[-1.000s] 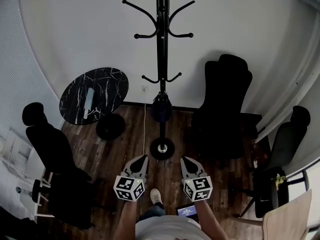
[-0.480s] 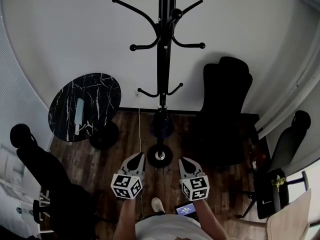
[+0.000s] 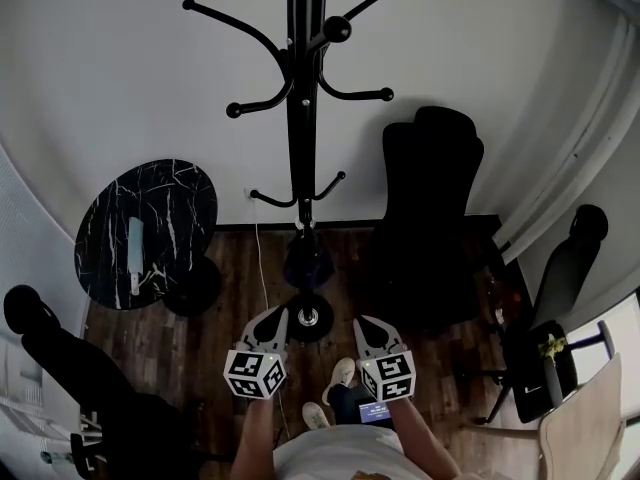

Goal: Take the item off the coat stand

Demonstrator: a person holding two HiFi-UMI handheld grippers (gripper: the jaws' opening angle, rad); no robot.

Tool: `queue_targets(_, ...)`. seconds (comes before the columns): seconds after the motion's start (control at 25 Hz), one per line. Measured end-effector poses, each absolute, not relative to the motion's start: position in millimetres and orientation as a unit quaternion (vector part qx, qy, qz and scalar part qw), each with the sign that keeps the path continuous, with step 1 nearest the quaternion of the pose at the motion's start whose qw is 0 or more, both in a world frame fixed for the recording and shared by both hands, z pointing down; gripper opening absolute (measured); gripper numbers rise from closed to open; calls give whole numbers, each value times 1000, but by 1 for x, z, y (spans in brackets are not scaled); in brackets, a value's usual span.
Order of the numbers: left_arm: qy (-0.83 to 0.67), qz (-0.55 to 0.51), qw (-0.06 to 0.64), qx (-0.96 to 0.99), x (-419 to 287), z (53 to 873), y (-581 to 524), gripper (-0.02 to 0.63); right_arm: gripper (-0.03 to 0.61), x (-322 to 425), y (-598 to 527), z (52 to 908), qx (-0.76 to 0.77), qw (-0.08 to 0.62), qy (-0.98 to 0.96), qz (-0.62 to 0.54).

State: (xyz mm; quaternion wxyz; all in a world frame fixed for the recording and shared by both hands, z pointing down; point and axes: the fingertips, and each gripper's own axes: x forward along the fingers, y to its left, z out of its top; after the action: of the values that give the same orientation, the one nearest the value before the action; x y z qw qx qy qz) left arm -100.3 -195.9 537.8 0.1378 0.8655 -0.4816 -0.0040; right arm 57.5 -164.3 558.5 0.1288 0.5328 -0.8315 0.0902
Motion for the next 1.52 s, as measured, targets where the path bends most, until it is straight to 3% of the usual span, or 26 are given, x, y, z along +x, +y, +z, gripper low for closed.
queue_targets(0.48, -485, 11, 148, 862, -110, 548, -224, 20, 12, 46, -198, 564, 520, 99, -840, 116)
queue_targets(1.52, -506, 65, 116, 852, -110, 567, -287, 20, 14, 48, -268, 592, 514, 130, -836, 139)
